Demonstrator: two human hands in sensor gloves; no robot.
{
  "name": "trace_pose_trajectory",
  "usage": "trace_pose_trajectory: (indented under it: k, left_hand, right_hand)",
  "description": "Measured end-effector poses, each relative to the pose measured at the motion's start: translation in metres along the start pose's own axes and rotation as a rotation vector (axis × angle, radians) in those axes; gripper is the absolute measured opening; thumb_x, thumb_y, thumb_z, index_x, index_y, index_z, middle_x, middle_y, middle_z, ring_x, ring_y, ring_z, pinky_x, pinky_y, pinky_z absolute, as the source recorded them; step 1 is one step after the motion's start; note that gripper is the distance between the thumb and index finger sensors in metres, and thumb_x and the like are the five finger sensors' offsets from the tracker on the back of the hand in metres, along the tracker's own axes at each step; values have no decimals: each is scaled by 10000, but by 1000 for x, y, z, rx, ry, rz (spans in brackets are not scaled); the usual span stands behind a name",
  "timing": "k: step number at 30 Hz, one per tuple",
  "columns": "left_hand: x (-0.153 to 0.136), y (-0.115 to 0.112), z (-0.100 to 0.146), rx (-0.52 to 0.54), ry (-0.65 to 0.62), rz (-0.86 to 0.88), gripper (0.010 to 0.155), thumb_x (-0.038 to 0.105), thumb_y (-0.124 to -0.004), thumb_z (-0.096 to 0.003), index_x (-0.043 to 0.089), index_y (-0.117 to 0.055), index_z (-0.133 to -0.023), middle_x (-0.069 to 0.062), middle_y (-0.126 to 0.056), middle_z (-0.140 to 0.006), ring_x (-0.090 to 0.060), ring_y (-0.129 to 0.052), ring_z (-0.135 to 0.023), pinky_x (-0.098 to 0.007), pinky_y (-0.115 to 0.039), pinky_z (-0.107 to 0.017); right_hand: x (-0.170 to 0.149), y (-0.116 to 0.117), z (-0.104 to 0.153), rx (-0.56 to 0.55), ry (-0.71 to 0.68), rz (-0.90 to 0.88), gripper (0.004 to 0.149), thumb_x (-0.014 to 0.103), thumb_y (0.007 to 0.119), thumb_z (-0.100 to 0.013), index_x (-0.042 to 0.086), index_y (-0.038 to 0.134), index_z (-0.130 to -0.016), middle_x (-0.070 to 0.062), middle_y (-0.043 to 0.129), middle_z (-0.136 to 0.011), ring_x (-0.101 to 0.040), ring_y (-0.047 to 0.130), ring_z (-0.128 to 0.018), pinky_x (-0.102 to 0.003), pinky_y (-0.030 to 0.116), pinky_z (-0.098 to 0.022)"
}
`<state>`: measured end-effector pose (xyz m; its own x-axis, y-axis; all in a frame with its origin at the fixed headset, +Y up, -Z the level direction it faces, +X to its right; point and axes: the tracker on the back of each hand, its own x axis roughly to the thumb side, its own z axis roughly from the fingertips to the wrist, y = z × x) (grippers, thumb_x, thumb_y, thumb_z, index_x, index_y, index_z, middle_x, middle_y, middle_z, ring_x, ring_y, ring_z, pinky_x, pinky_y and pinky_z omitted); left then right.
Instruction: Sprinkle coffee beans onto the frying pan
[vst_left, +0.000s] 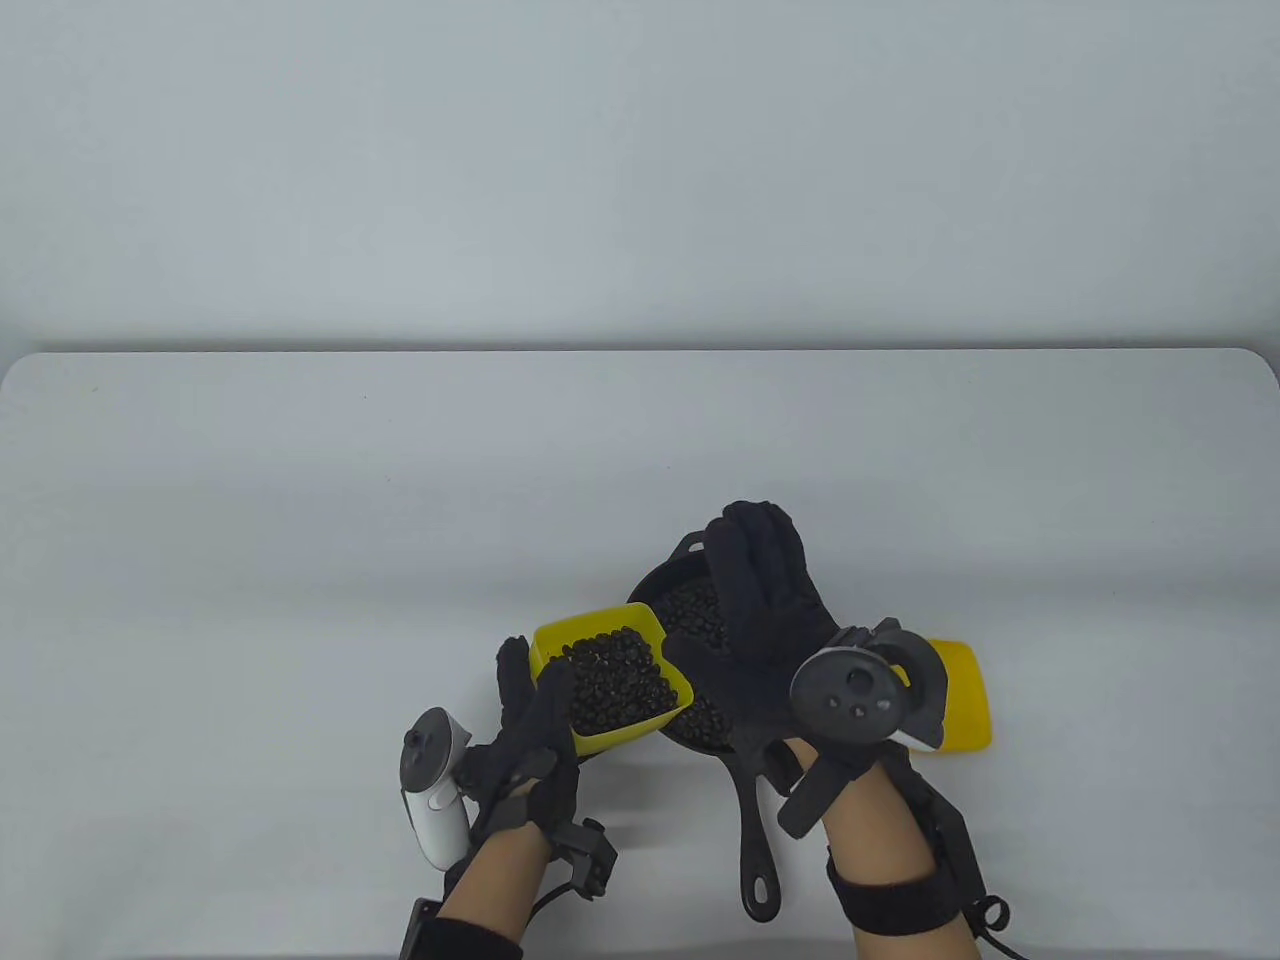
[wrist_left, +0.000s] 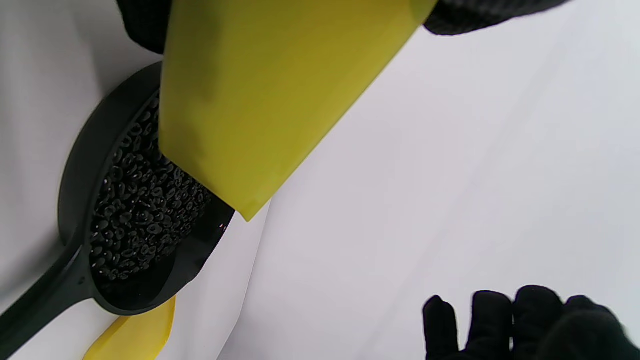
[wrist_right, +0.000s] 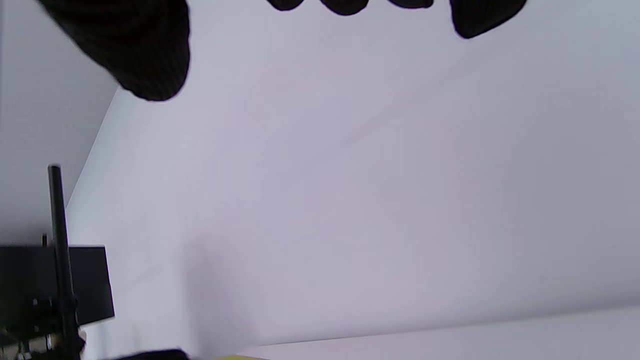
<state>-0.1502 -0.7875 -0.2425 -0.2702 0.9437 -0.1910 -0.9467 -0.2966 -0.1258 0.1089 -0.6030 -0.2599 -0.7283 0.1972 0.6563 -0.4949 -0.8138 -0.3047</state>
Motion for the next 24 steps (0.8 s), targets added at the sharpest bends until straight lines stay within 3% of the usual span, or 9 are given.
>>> trace_pose_trajectory:
  k: [1,3,6,12,19,21,24]
  left_hand:
    - [2,1,0,5,-7,-6,810,635,-565,-593,324,35,-1039,-247,-306,-1029,-478,-641,-882,-483,-698,-646]
    - [3,3,0,15,-14,15,811,636,-564,-592,326,38,-1038,-244,-303,-1030,-476,-641,-884,-482,-696,-648]
    - [2,2,-1,15,-5,34,810,637,-563,-592,327,39,-1037,-242,-302,-1031,-474,-638,-886,-482,-697,-649]
    - [1,-3,-2,4,-2,6,810,639,-562,-592,327,38,-1038,-241,-304,-1032,-470,-637,-889,-479,-696,-651]
    - [-3,-5,-2,5,18,3,810,640,-562,-591,328,37,-1039,-241,-305,-1032,-472,-639,-888,-479,-696,-652]
    - [-3,-5,-2,3,16,9,810,642,-562,-590,329,35,-1040,-239,-306,-1033,-471,-638,-889,-480,-696,-652]
    - [-2,-5,-2,4,16,6,808,641,-559,-591,329,37,-1040,-240,-305,-1032,-470,-638,-890,-479,-696,-653]
  right_hand:
    - [-1,1,-1,66,-37,94,927,577,784,-513,147,268,-1152,-173,246,-1190,-508,294,-1113,-672,448,-740]
    - [-11,8,-3,325,-107,287,966,580,795,-493,159,218,-1143,-151,195,-1189,-467,237,-1125,-636,390,-771]
    - [-47,21,4,628,-54,585,1077,644,802,-424,137,158,-1123,-171,144,-1167,-463,211,-1109,-575,339,-778]
    - [-129,62,52,1131,291,575,1226,661,863,-349,72,69,-1075,-235,54,-1109,-498,121,-1042,-586,284,-734]
    - [-153,107,80,1421,344,701,1296,661,865,-312,44,-29,-1020,-255,-22,-1066,-510,48,-1000,-605,239,-714]
    - [-159,114,85,1460,367,697,1293,645,871,-320,45,-48,-1006,-252,-29,-1058,-504,43,-992,-605,237,-710]
    - [-166,113,87,1431,402,640,1280,631,875,-295,74,-20,-1019,-201,95,-1116,-465,145,-1038,-592,269,-716]
